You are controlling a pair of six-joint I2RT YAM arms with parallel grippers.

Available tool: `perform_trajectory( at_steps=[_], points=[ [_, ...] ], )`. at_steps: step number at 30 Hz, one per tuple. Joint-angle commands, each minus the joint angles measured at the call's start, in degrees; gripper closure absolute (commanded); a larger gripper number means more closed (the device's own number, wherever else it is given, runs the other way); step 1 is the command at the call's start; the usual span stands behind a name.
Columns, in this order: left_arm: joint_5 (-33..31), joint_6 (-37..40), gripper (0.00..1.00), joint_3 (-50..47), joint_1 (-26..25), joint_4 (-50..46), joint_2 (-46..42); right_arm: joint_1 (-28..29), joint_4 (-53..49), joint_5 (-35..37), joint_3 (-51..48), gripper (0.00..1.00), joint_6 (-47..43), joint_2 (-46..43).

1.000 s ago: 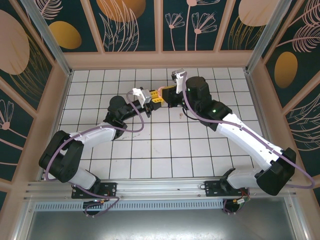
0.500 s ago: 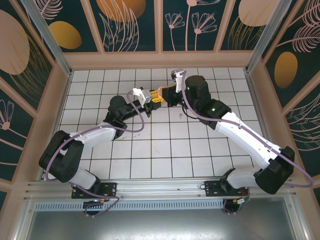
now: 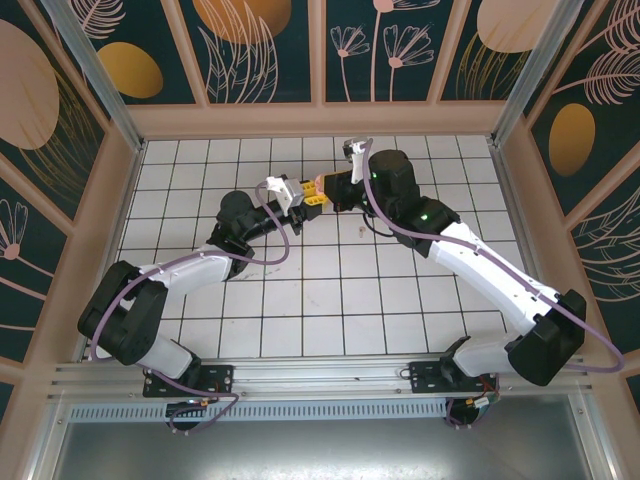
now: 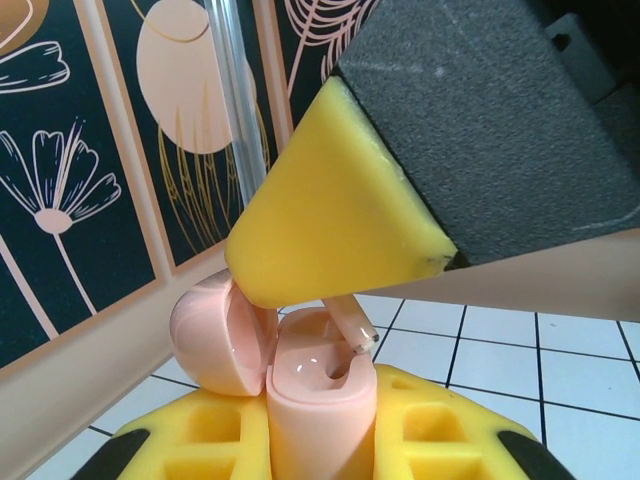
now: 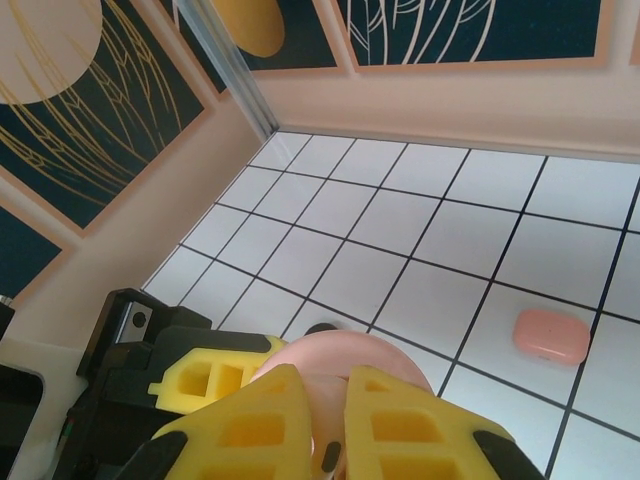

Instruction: Insert the wireless bluetooth earbuds into the charging case

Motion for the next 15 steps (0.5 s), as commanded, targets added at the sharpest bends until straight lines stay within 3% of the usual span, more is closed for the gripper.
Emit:
perform_trajectory(
  at_steps=[1, 15],
  points=[
    [5.75, 2.62, 1.0, 0.41, -2.5, 4.3, -2.8, -1.0, 1.49, 3.48, 1.47, 0.88, 1.68, 1.82],
    [5.7, 3.14, 1.0, 0.51, -3.51, 4.32, -3.86, 0.97, 2.35, 8.86, -0.53, 0.89, -0.47, 1.94]
  ],
)
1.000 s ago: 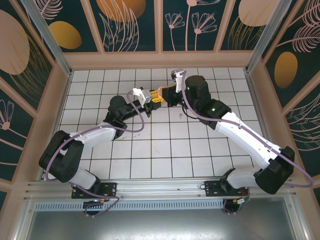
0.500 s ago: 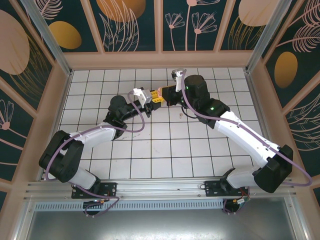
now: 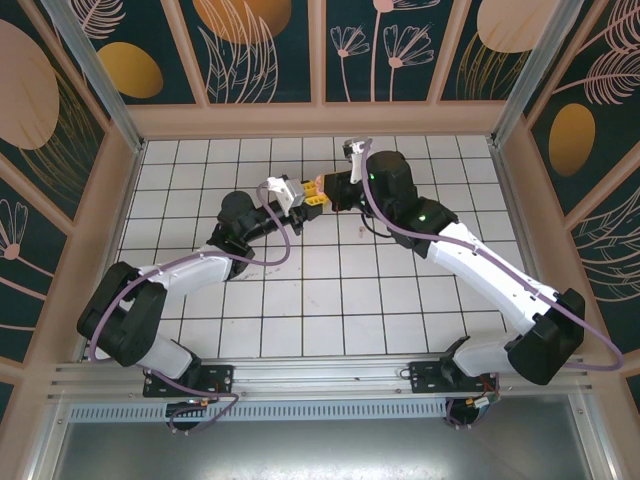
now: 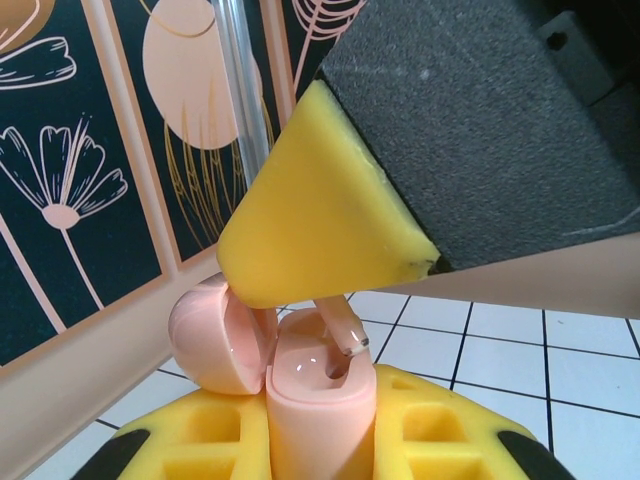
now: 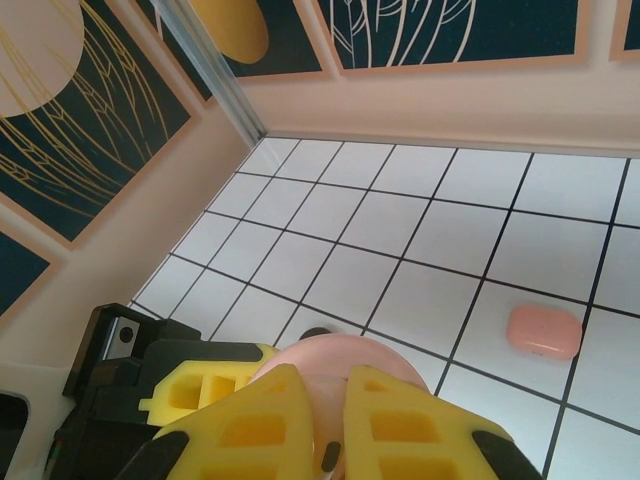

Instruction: Insert the wireless bluetooth earbuds into the charging case

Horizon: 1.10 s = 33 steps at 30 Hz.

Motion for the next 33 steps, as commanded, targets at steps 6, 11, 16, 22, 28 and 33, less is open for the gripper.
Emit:
perform_trajectory(
  at_steps=[6, 11, 16, 22, 28, 33],
  points=[
    [6.97, 2.57, 1.0, 0.8, -3.21, 5.19, -3.68, 2.53, 3.93, 9.99, -3.34, 0.9, -4.39, 1.32],
    [6.8, 2.61, 1.0, 1.11, -3.26, 4.56, -3.88, 3.88, 6.71, 11.84, -7.03, 0.92, -7.01, -0.16],
    [6.44, 2.57, 1.0, 1.28, -3.37, 4.28, -3.93, 4.19, 9.54, 8.77, -10.46, 0.92, -9.88, -2.55],
    [6.44, 2.24, 1.0, 1.59, -3.42, 4.19, -3.77, 4.66, 7.62, 2.75, -9.73, 0.92, -11.67, -1.67],
    [6.16, 2.32, 1.0, 1.74, -3.66, 3.78, -3.79, 5.58, 4.89, -0.38, -7.93, 0.92, -12.92, 0.85],
    [5.96, 2.36, 1.0, 1.92, -3.75, 3.18, -3.84, 6.29, 2.39, -0.52, -5.86, 0.91, -14.16, 2.96]
  ],
)
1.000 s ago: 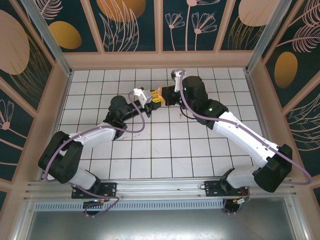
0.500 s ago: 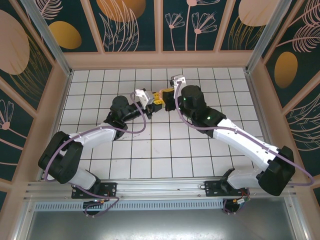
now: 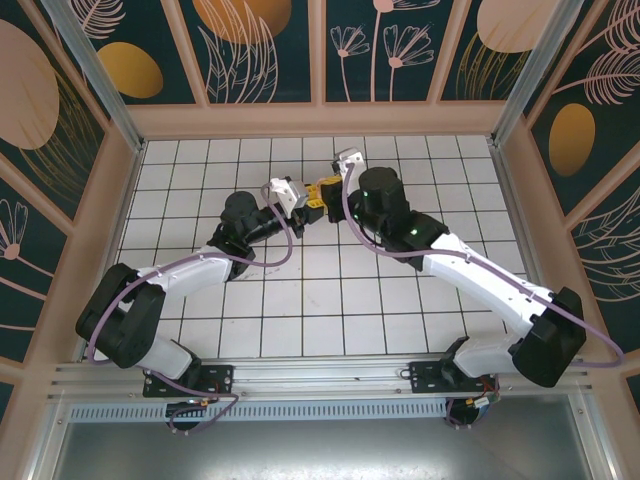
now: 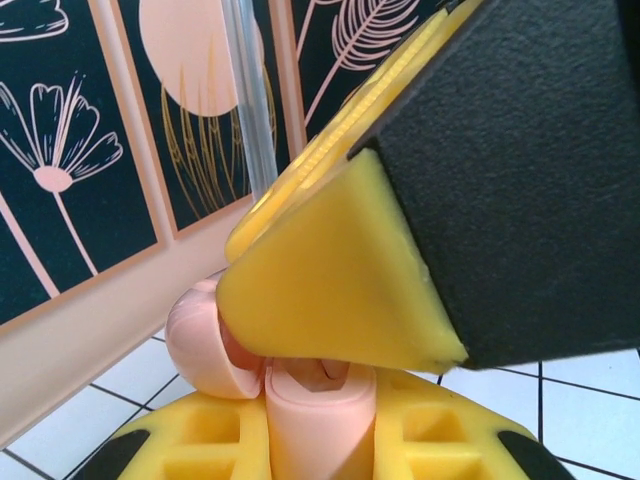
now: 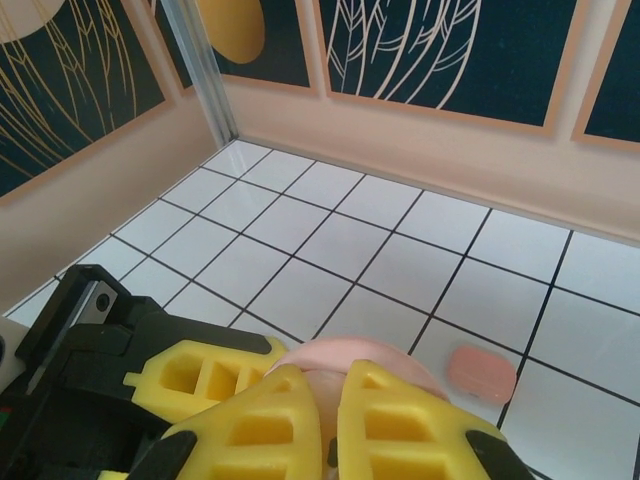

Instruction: Insert the wireless bluetooth earbuds into the charging case

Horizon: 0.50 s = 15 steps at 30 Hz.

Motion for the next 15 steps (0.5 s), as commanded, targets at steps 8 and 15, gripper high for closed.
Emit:
perform_trajectory(
  at_steps=[8, 15],
  points=[
    [6.8, 1.76, 1.0, 1.92, -2.94, 6.68, -3.44, 2.32, -6.82, -1.56, 2.83, 0.77, 0.72, 2.85],
    [6.57, 0.14, 1.0, 1.44, -3.05, 7.49, -3.01, 1.3, -10.0, 1.2, 8.54, 0.54, 4.61, 1.24]
  ],
)
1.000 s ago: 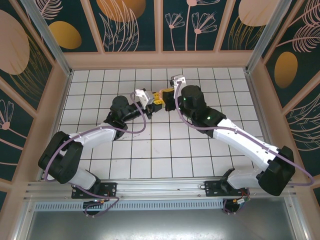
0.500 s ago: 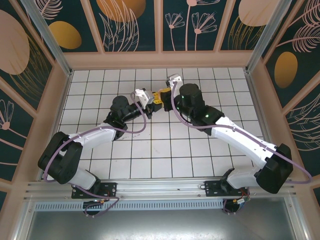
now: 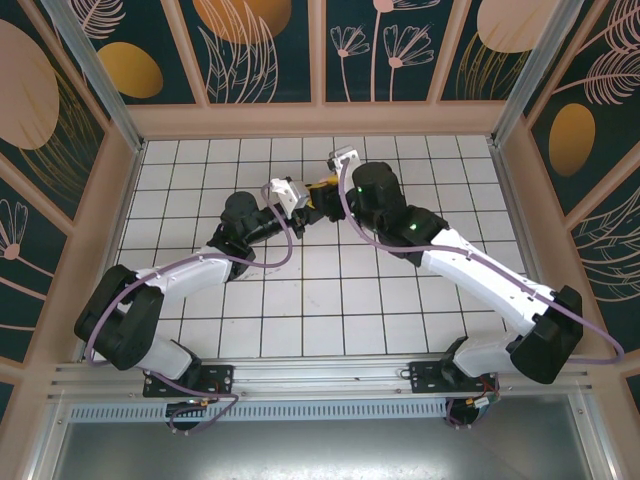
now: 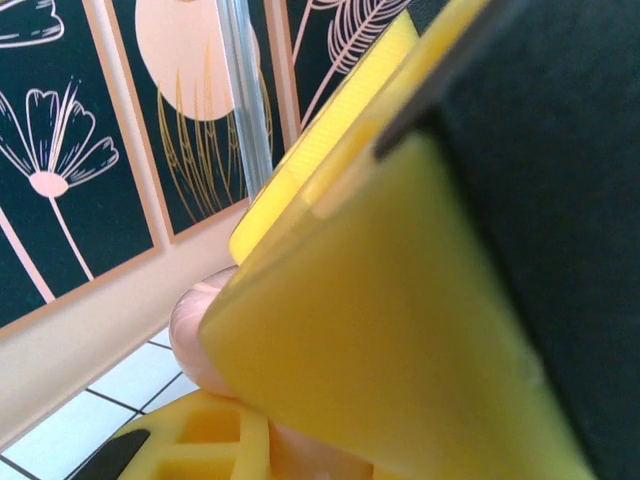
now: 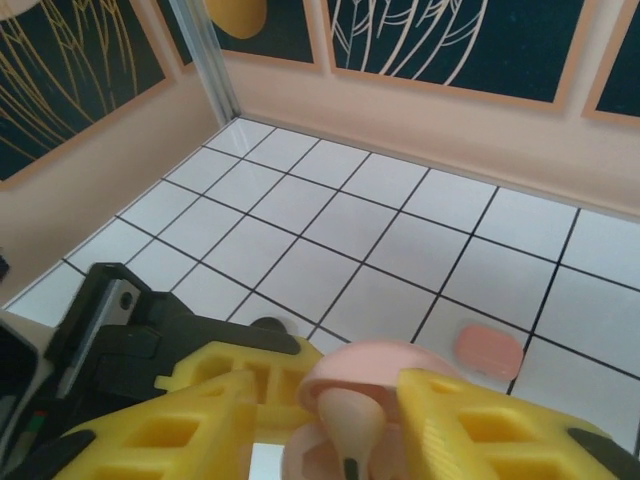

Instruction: Insert the wireless bluetooth earbuds into the charging case

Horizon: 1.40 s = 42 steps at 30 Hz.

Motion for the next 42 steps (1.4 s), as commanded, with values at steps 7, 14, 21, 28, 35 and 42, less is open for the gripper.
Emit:
perform_trajectory(
  at_steps=[7, 14, 21, 28, 35, 42],
  points=[
    [6.17, -0.63, 1.0, 0.21, -2.64, 8.37, -2.72, -1.38, -3.38, -0.81, 6.96, 0.43, 4.78, 0.07],
    [6.09, -0.85, 1.0, -0.01, -2.74, 8.37, -2.55, -2.86, -2.91, -2.39, 8.57, 0.39, 7.56, -0.5],
    [4.78, -0.84, 1.0, -0.36, -2.68, 9.03, -1.89, -6.46, -1.45, -4.58, 7.23, 0.39, 11.91, -4.91],
    [-2.18, -1.08, 1.0, -3.46, -2.68, 12.99, -1.59, -12.54, -3.41, -4.57, 2.3, 0.36, 17.09, -13.5],
    [-9.12, -2.0, 1.0, -8.1, -2.68, 17.83, -2.19, -19.64, -8.0, -3.18, -6.83, 0.36, 20.35, -13.61],
    [-15.57, -2.33, 1.0, -13.66, -2.74, 20.43, -4.82, -23.25, -10.72, -2.55, -11.0, 0.37, 24.32, -2.08]
  ],
)
